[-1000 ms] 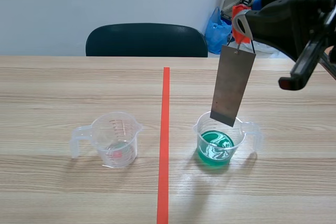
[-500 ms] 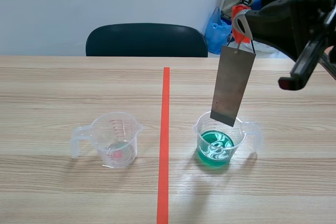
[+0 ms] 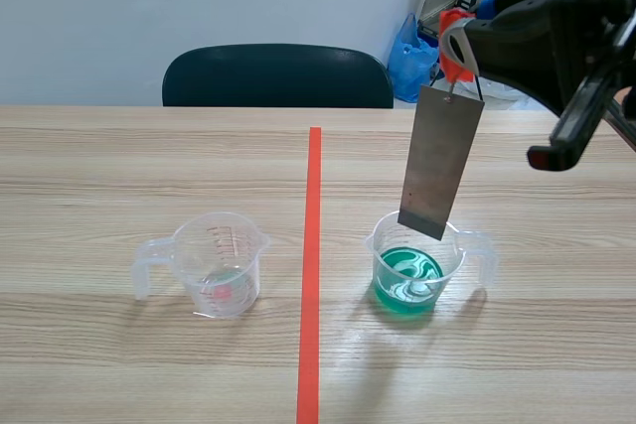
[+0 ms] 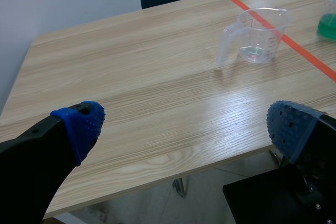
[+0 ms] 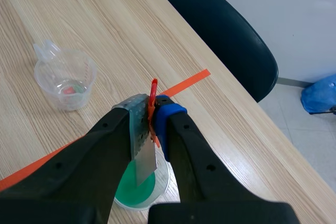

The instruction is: Do the redox reaction experiment

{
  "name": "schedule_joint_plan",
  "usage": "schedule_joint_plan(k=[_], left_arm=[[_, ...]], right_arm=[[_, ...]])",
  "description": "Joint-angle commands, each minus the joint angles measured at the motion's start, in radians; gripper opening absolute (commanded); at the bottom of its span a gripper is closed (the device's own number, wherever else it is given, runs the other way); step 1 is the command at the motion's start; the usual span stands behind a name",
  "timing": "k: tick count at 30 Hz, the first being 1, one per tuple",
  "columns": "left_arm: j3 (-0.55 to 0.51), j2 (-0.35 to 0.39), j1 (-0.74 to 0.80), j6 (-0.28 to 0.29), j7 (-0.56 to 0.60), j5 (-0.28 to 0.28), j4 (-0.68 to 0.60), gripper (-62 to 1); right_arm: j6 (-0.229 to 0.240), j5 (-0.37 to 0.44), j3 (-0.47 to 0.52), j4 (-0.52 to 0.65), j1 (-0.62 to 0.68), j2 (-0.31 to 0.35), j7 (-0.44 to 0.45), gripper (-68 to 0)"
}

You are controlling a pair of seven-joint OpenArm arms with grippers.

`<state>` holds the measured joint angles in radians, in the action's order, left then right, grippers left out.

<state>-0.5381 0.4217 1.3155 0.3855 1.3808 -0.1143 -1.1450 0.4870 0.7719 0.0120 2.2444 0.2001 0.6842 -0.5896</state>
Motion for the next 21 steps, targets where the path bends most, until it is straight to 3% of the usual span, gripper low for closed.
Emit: schedule_joint_plan(k=[1, 21], left_arm=[[-0.008, 0.0, 0.001, 0.001, 0.015, -0.004, -0.006, 1.4], [-0.008, 0.001, 0.001, -0.002, 0.015, 0.005, -0.008, 1.4]], right_arm=[[-0.006, 0.007, 0.013, 0.016, -0.012, 0.005, 0.008, -66.9], [-0.006, 0.008, 0.013, 0.016, -0.012, 0.005, 0.008, -66.9]])
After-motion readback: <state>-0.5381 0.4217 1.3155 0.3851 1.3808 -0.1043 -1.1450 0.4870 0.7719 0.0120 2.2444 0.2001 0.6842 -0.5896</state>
